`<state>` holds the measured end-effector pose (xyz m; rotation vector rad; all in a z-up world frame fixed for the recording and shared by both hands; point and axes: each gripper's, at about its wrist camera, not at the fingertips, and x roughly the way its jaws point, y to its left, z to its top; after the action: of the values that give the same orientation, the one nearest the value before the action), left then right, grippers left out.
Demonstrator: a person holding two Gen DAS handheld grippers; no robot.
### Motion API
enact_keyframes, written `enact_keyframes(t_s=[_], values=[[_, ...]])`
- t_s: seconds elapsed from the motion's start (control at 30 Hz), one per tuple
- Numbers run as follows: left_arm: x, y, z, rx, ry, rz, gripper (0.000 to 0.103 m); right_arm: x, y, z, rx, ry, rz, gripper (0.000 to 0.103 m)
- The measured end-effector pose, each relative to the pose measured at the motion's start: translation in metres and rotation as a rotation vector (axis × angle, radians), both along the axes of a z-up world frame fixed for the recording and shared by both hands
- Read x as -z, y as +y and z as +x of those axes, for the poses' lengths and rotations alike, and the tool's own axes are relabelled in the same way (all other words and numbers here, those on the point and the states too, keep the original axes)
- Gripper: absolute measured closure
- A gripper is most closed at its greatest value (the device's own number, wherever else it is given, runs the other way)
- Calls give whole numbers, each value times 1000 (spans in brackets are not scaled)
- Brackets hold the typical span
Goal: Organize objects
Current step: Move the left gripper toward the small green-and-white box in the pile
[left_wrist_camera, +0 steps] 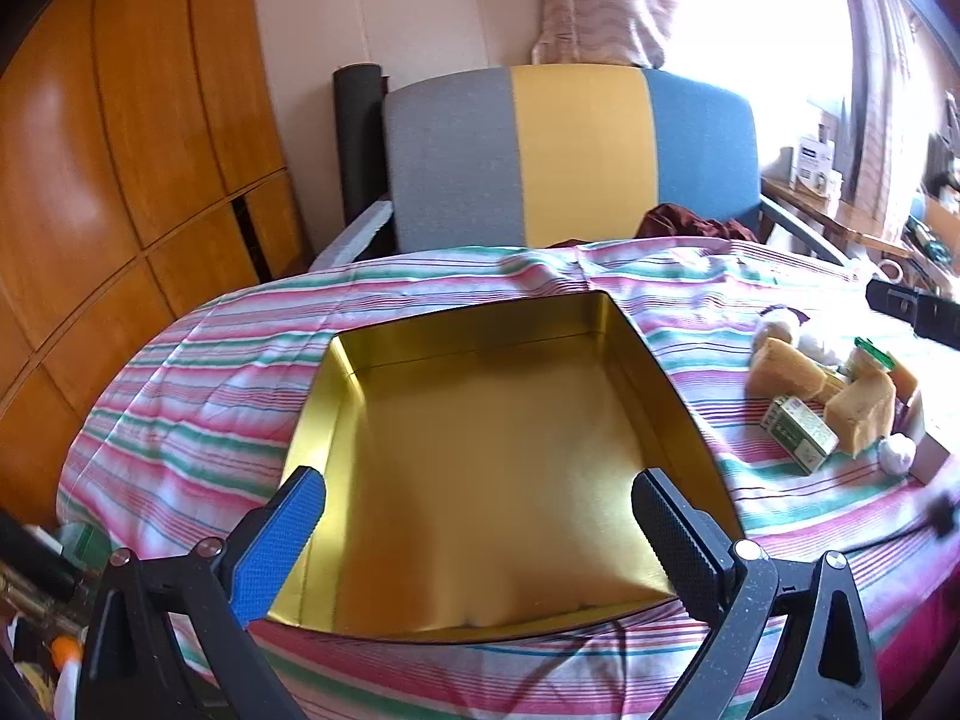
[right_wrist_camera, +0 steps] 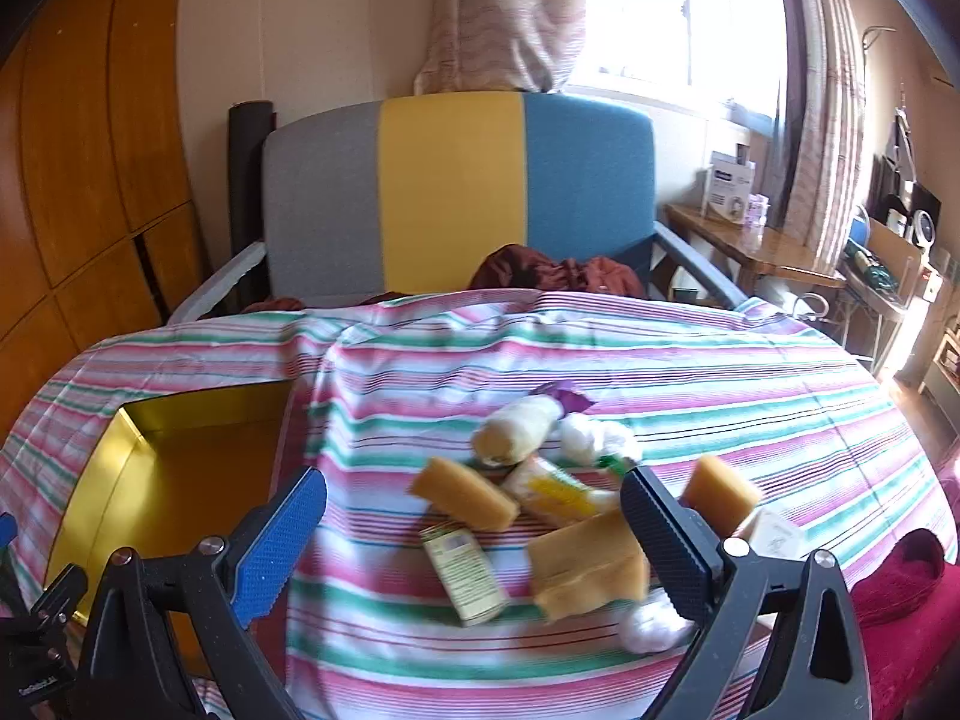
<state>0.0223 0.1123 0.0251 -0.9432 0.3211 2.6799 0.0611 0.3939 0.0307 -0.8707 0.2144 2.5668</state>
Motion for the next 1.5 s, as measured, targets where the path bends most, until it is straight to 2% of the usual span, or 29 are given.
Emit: enact_keyframes(t_s=[0.4, 0.67, 0.8, 0.93, 1.17, 1.27, 1.37, 1.5], values=[[-1, 36, 0, 143, -47, 49, 0, 3, 82, 19, 122, 13, -52, 2], [0, 62, 3, 198, -51, 28, 0, 18, 115, 27, 146, 51, -77, 2], [3, 74, 2, 208, -66, 10, 0, 34, 136, 35, 182, 73, -162, 2], [6, 85, -1, 222, -93, 9, 0, 36, 149, 41, 203, 104, -236, 2], [5, 118, -4, 332, -132, 44, 0, 44, 174, 58, 268, 158, -389, 2], [6, 140, -4, 402, -154, 65, 0, 46, 178, 61, 279, 163, -414, 2], [16, 168, -2, 440, -165, 13, 0, 46, 178, 61, 275, 162, -424, 2], [31, 196, -8, 462, -224, -7, 0, 46, 178, 59, 260, 161, -437, 2]])
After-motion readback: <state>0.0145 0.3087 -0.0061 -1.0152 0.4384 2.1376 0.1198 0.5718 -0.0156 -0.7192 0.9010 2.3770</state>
